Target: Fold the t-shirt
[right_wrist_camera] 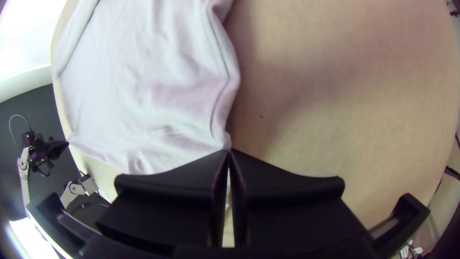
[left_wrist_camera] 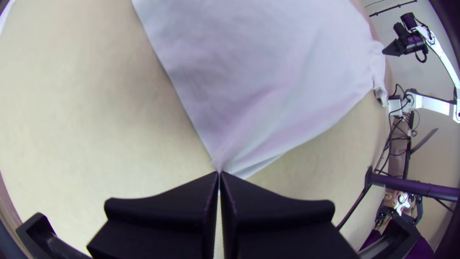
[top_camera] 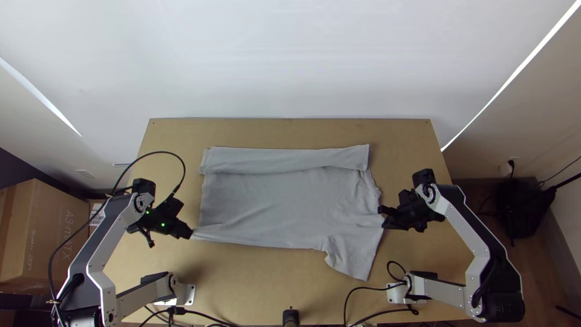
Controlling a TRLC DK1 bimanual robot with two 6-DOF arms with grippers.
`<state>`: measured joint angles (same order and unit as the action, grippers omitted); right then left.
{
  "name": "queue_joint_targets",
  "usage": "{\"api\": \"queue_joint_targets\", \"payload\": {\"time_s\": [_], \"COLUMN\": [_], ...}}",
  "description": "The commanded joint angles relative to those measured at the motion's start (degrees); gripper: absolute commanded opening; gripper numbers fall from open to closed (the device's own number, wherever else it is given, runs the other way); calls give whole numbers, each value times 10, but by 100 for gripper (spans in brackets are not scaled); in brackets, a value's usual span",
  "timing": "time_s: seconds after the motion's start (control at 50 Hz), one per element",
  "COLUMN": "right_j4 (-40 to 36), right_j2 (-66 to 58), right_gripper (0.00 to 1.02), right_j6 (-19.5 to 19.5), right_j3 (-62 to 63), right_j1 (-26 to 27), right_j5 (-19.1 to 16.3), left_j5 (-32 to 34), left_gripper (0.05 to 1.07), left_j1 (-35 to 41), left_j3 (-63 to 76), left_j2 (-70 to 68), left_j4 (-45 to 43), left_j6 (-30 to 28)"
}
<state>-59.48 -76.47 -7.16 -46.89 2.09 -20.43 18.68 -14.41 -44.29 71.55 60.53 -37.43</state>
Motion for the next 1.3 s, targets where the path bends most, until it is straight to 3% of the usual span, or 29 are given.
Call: {"api": "queue_joint_targets", "payload": {"time_s": [0.0, 0.46, 1.28], "right_j4": [-12, -12, -75], "right_j2": [-10, -118, -429], "right_gripper": [2, 2, 2], "right_j6": [-16, -18, -27], "right_j3": [-39, -176, -609], "right_j1": [-19, -20, -37], "right_j5": [-1, 0, 6], "left_j5": [18, 31, 31], "left_gripper": [8, 8, 8], "left_j1": [15, 31, 65], "left_j3": [-50, -218, -649], "left_j2": [12, 141, 454], "left_j4": [10, 3, 43], "left_j6": [24, 62, 123]}}
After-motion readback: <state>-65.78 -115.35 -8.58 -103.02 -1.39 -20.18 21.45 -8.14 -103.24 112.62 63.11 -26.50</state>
